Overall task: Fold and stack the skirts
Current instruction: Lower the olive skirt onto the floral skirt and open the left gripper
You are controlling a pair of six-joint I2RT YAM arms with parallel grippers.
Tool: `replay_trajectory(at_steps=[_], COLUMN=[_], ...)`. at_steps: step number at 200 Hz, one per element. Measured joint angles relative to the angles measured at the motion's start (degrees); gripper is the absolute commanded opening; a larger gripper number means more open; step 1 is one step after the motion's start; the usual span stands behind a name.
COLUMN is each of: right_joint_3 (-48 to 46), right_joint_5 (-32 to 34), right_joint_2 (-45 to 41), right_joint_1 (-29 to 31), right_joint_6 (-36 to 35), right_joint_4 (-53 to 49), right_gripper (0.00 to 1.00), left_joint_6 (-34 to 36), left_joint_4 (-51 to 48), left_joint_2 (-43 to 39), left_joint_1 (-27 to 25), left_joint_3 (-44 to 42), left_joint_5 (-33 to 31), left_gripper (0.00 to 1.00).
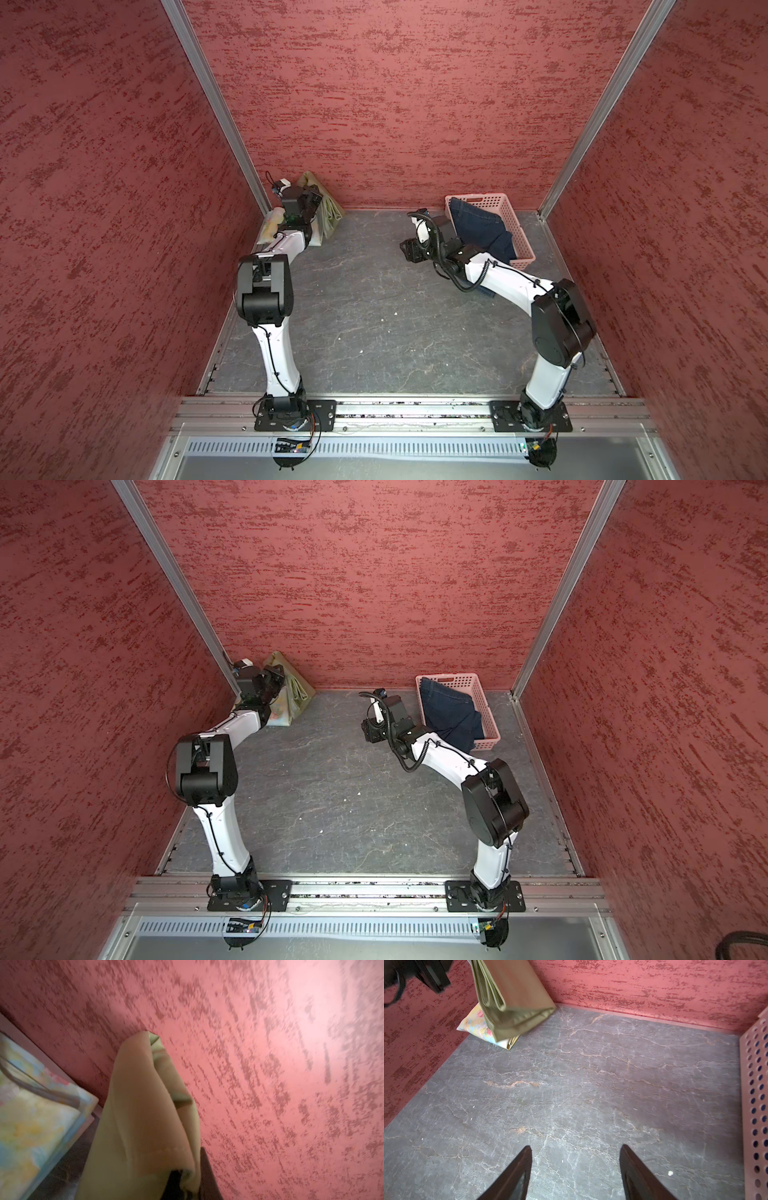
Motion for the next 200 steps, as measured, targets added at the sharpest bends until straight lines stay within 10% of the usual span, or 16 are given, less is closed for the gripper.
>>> replay_trajectory(at_steps=[148, 200], right_joint_3=[-0.9, -3.0], right_joint_5=[0.0, 0.0], right_joint_2=[-1.2, -2.1], right_joint_1=[0.8, 1.0], right_joint_6=[-0.4, -0.4], right_joint_4=[1.1, 1.5], right_gripper=[0.68, 0.69], left_joint_6=[4.0, 9.1], left_joint_4=[-5.5, -21.7], left_joint_2=[0.0, 0.8], left_joint_1=[10.7, 12.1], left_joint_3=[-8.2, 0.5], left_joint_5=[-2.1, -3.5], left_gripper=[0.03, 0.47])
